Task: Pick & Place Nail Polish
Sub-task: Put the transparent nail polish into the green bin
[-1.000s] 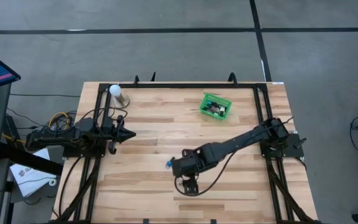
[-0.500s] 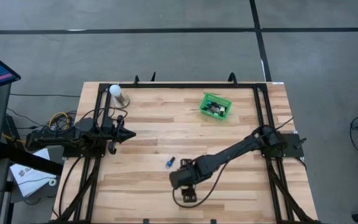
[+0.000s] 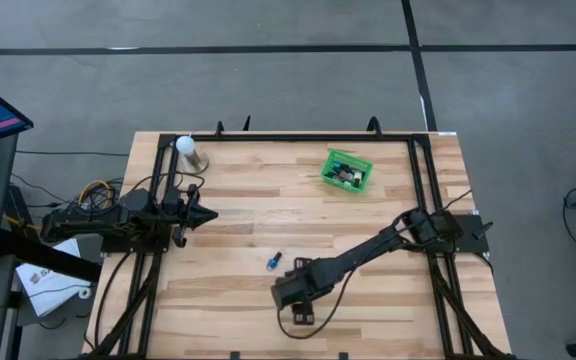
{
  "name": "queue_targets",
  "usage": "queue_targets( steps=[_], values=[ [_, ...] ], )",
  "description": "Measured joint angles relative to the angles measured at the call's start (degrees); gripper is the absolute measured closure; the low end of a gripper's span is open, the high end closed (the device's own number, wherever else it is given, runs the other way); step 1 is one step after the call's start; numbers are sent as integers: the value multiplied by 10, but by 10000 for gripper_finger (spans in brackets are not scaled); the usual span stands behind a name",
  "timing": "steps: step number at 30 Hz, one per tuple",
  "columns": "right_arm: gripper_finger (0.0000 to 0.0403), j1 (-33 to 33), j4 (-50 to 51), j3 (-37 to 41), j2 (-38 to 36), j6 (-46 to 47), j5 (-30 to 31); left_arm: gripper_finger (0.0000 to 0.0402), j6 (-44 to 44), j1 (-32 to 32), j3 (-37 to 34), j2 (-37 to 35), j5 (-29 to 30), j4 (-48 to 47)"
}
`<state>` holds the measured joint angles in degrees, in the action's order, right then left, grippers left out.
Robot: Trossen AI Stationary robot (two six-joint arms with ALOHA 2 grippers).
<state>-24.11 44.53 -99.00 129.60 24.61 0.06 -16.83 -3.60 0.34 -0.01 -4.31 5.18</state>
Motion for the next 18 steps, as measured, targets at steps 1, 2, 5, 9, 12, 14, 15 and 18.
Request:
queue_targets(
  steps=[1, 2, 5, 9, 12, 14, 15, 18],
  values=[
    [140, -2, 1, 0, 1, 4, 3, 393, 0, 0, 0, 0, 0, 0],
    [144, -4, 2, 0, 0, 8, -1, 393, 0, 0, 0, 0, 0, 0],
    [168, -9, 5, -2, 10, 13, 10, 393, 0, 0, 0, 0, 0, 2],
    [222, -13, 14, -2, 15, 33, 10, 393, 0, 0, 0, 0, 0, 3],
    [276, -13, 17, -2, 15, 61, 13, 393, 0, 0, 0, 0, 0, 3],
    [315, -12, 18, -1, 16, 80, 13, 393, 0, 0, 0, 0, 0, 4],
    [333, -12, 19, -1, 16, 88, 11, 393, 0, 0, 0, 0, 0, 4],
    [361, -11, 13, 0, 8, 95, 8, 393, 0, 0, 0, 0, 0, 4]
  ],
)
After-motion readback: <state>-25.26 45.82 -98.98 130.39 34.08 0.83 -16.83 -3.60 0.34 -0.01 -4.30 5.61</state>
